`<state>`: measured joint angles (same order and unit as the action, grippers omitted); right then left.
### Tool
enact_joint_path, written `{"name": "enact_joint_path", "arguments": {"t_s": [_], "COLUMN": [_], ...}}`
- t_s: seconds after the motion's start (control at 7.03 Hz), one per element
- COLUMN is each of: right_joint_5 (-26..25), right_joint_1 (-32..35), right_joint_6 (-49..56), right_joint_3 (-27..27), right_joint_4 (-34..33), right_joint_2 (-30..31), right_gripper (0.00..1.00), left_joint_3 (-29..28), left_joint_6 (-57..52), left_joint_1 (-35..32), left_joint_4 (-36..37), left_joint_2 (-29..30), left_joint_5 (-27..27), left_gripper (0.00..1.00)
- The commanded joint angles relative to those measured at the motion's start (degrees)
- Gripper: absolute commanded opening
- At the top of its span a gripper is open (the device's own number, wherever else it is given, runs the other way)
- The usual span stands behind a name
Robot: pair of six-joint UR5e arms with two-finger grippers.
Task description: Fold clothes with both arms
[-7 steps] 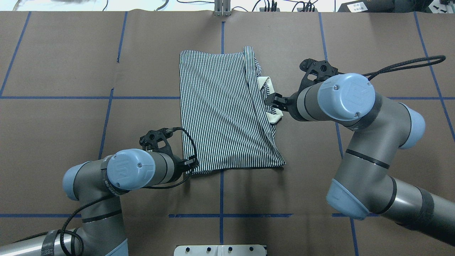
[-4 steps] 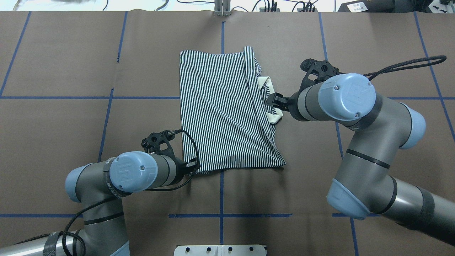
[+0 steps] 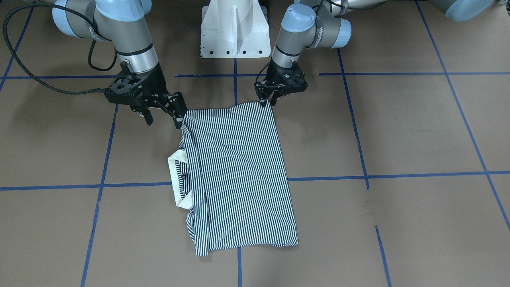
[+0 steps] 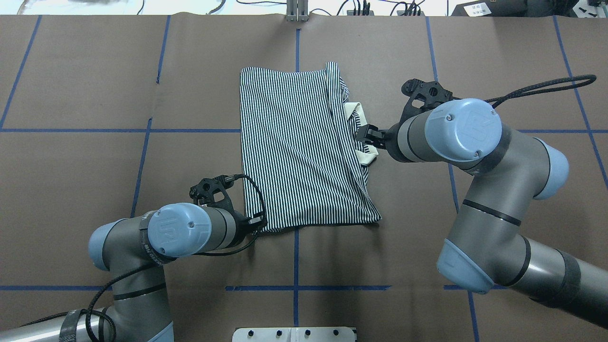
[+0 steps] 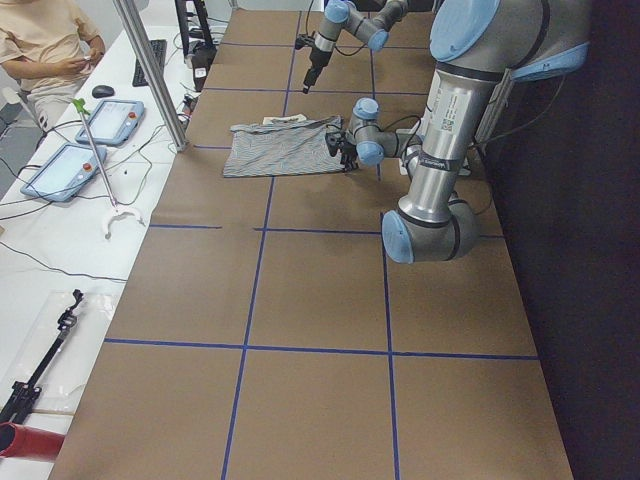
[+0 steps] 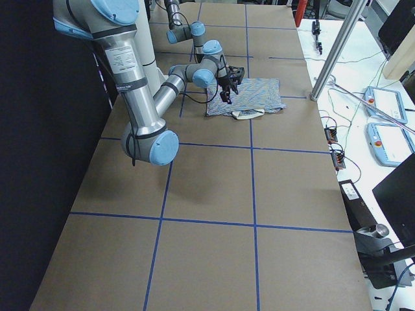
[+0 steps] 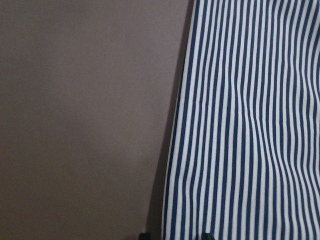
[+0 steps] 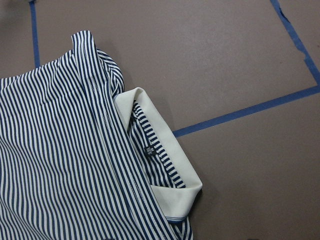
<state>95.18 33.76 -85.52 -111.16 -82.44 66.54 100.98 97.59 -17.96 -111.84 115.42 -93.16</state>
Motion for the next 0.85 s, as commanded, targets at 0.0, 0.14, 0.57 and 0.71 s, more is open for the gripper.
{"name": "enact_joint_path", "arguments": {"t_s": [0.0,0.14,0.57,0.71], "right_joint_5": [0.0,-1.1,-7.7,-7.8], "right_joint_1": [0.0,-0.7,-9.4,-10.5], "right_joint_6": [0.0,0.0,-12.4,-14.7], "right_joint_3": [0.1,0.2,1.2,3.6], "right_joint_4": [0.0,0.0,-1.0,-1.0], "right_joint_2": [0.1,0.2,-2.7,-2.8], "right_gripper": [0.91,0.91,0.82,0.8], "left_joint_3": [0.0,0.2,0.8,0.8], "left_joint_6": [-0.1,-0.5,-0.6,-0.7], "left_joint_1": [0.0,0.0,-0.1,0.0], "left_joint_4": [-0.1,-0.1,0.0,0.0], "left_joint_2": [0.1,0.5,0.9,0.9], "left_joint_5": [-0.1,0.0,0.0,0.1], "left_gripper": [0.06,0.0,0.0,0.0]}}
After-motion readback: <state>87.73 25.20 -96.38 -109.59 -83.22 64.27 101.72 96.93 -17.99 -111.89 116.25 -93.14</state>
